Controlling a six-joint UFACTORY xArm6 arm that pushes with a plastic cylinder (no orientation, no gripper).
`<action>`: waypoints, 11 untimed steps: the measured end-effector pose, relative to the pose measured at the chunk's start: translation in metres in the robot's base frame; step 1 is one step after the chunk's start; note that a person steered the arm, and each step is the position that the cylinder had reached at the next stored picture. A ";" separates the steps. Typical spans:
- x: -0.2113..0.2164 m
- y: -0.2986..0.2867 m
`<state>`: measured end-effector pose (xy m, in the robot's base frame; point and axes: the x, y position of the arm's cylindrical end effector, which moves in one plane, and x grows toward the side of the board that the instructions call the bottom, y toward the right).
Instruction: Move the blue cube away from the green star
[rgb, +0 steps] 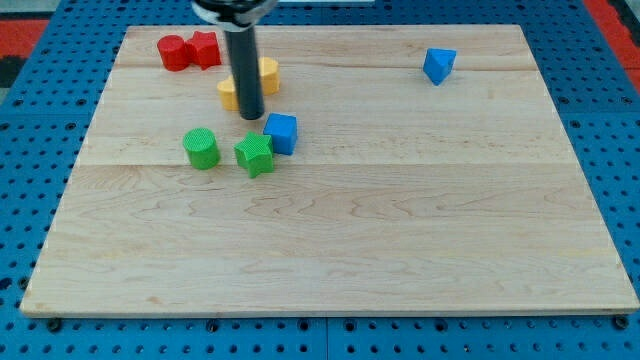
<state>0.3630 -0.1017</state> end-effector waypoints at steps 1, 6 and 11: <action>0.040 0.011; 0.072 0.199; 0.085 0.170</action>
